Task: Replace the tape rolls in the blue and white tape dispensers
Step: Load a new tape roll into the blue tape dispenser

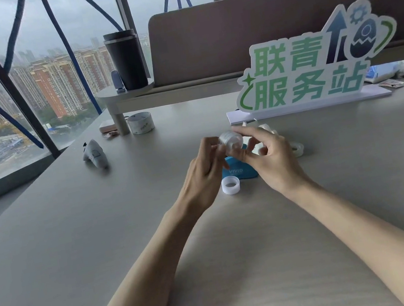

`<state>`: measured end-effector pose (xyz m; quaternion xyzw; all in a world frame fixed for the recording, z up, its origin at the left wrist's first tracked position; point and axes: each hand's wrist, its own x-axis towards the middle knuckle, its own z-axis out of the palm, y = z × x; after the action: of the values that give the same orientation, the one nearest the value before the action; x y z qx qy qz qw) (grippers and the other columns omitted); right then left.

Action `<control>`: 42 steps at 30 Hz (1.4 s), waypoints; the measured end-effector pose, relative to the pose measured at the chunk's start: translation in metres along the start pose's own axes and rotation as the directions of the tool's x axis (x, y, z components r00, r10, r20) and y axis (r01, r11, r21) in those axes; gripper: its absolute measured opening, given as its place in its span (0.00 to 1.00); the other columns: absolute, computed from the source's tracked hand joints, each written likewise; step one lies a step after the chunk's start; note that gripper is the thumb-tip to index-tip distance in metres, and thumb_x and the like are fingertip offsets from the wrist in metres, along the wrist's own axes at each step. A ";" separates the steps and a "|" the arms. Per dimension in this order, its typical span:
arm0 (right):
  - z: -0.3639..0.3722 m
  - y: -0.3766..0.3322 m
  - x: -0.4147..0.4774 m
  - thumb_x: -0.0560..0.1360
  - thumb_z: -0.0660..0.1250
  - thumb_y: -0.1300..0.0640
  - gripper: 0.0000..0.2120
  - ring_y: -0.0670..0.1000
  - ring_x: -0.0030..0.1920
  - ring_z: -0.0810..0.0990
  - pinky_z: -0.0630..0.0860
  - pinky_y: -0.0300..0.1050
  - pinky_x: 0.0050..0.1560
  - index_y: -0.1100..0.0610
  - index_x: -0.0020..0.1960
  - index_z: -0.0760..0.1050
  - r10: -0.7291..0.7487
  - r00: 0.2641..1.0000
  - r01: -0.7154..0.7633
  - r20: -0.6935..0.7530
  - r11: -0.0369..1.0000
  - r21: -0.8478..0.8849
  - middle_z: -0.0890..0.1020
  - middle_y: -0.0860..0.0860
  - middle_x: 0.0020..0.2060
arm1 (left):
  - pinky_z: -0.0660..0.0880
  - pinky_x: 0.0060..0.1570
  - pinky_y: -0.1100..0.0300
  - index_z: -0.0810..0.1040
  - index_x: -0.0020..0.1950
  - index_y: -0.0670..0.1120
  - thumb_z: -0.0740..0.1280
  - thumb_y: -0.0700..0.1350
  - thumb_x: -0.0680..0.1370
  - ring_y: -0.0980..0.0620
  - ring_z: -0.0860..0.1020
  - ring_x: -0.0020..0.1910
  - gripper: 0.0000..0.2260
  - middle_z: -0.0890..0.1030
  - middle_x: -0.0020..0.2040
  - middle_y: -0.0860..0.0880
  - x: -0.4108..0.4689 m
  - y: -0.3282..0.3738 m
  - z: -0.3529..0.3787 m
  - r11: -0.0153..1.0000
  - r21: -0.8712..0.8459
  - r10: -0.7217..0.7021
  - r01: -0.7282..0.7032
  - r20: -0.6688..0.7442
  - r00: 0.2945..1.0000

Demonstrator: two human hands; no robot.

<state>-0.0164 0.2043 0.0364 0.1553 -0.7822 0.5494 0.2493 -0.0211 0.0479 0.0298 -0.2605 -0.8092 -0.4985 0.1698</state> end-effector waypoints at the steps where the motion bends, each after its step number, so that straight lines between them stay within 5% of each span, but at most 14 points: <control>1: 0.000 -0.001 0.000 0.71 0.73 0.50 0.17 0.43 0.38 0.73 0.70 0.35 0.41 0.53 0.58 0.80 -0.004 1.000 0.004 -0.011 1.000 0.022 0.81 0.42 0.46 | 0.70 0.39 0.64 0.69 0.54 0.43 0.53 0.46 0.84 0.55 0.78 0.40 0.09 0.80 0.43 0.48 0.000 -0.001 0.000 1.000 -0.011 -0.005 0.005 -0.007 1.000; 5: -0.002 -0.003 0.001 0.70 0.75 0.51 0.13 0.44 0.38 0.76 0.74 0.43 0.41 0.53 0.52 0.80 0.012 0.999 -0.009 -0.047 0.999 0.045 0.82 0.45 0.43 | 0.72 0.38 0.64 0.72 0.59 0.45 0.54 0.40 0.83 0.53 0.78 0.40 0.09 0.81 0.44 0.47 0.002 -0.004 -0.001 0.999 -0.032 -0.010 0.010 -0.017 1.000; 12: -0.004 0.000 0.000 0.70 0.75 0.50 0.10 0.40 0.36 0.76 0.71 0.34 0.37 0.52 0.48 0.80 -0.014 0.996 0.011 -0.091 0.999 -0.039 0.81 0.40 0.39 | 0.70 0.40 0.73 0.77 0.60 0.48 0.60 0.39 0.81 0.65 0.77 0.39 0.11 0.79 0.44 0.62 0.005 -0.001 -0.002 0.997 -0.055 -0.050 0.046 -0.067 0.996; 18: -0.002 0.010 -0.003 0.71 0.74 0.56 0.08 0.43 0.36 0.78 0.70 0.30 0.37 0.54 0.50 0.80 -0.199 0.976 0.170 -0.089 0.951 -0.257 0.79 0.43 0.42 | 0.70 0.36 0.69 0.82 0.48 0.44 0.66 0.47 0.79 0.63 0.77 0.36 0.08 0.81 0.38 0.58 0.007 0.003 0.001 0.983 -0.141 -0.135 0.115 -0.143 0.980; 23: -0.003 0.010 -0.003 0.70 0.74 0.62 0.11 0.48 0.36 0.81 0.71 0.26 0.37 0.56 0.51 0.80 -0.230 0.971 0.209 -0.060 0.948 -0.238 0.78 0.44 0.43 | 0.70 0.33 0.64 0.82 0.44 0.42 0.70 0.42 0.76 0.57 0.76 0.31 0.04 0.80 0.32 0.51 0.012 -0.005 -0.006 0.960 -0.226 -0.204 0.166 -0.158 0.966; 34: -0.005 0.013 -0.004 0.70 0.73 0.63 0.13 0.53 0.43 0.81 0.78 0.46 0.42 0.59 0.54 0.80 -0.395 0.919 0.357 -0.014 0.844 -0.400 0.81 0.53 0.46 | 0.69 0.31 0.73 0.83 0.45 0.40 0.71 0.41 0.75 0.65 0.77 0.31 0.04 0.80 0.32 0.57 0.010 0.001 -0.002 0.957 -0.230 -0.214 0.176 -0.151 0.965; 42: -0.004 0.018 -0.002 0.72 0.71 0.64 0.16 0.55 0.47 0.82 0.80 0.52 0.45 0.58 0.59 0.79 -0.389 0.921 0.347 -0.028 0.851 -0.395 0.82 0.53 0.51 | 0.70 0.37 0.64 0.80 0.44 0.43 0.68 0.43 0.77 0.60 0.74 0.33 0.05 0.78 0.33 0.57 0.013 -0.005 0.001 0.972 -0.132 -0.213 0.193 -0.163 0.963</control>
<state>-0.0231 0.2139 0.0223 0.2212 -0.8152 0.3358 0.4169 -0.0350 0.0499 0.0330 -0.1401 -0.7835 -0.5800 0.1734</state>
